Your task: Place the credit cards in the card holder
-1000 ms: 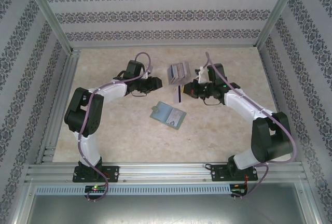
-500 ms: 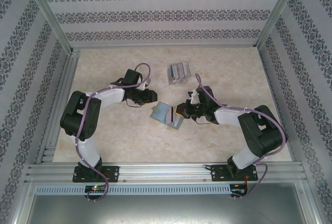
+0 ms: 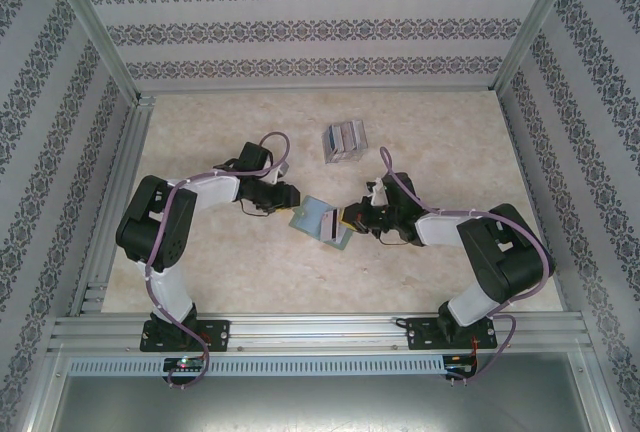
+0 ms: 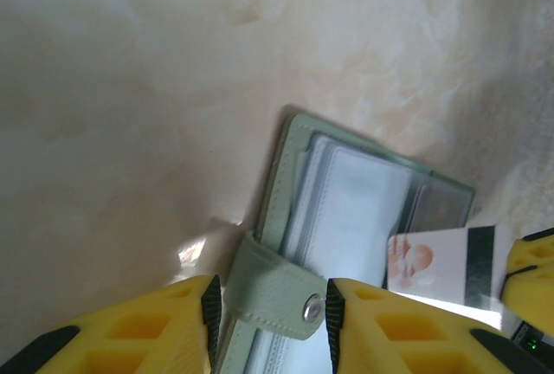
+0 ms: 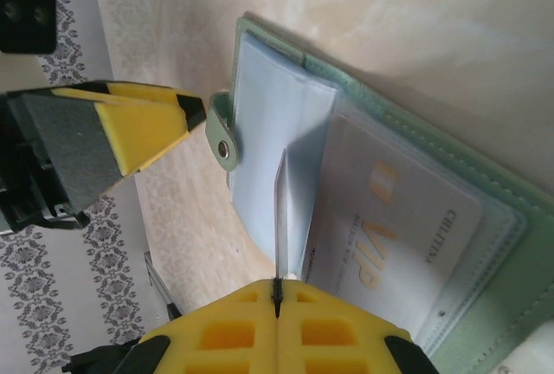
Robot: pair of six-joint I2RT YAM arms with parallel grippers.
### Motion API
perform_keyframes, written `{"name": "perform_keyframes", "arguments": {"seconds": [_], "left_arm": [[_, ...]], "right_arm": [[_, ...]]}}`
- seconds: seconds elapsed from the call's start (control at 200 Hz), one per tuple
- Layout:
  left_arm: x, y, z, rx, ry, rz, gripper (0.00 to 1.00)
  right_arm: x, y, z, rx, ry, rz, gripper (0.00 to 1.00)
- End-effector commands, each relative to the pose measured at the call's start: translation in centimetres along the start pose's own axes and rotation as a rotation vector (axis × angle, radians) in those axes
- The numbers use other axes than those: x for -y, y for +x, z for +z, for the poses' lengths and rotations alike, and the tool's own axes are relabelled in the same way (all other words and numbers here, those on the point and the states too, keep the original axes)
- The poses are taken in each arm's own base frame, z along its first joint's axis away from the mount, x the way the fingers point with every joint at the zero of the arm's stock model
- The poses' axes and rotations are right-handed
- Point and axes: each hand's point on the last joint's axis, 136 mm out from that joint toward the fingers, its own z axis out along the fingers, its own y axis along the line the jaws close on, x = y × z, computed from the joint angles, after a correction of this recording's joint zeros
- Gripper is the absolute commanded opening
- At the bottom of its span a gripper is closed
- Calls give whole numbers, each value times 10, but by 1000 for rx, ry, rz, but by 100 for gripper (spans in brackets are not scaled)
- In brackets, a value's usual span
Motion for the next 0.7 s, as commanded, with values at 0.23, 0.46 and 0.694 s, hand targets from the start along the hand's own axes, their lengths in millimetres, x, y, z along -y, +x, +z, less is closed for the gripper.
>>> {"name": "perform_keyframes", "arguments": {"seconds": [0.23, 0.46, 0.694], "left_arm": [[-9, 6, 2, -7, -1, -14, 39], [-10, 8, 5, -13, 4, -27, 38], [-9, 9, 4, -11, 9, -30, 38]], "right_arm": [[10, -1, -2, 20, 2, 18, 0], [17, 2, -4, 22, 9, 26, 0], [28, -3, -2, 33, 28, 39, 0]]}}
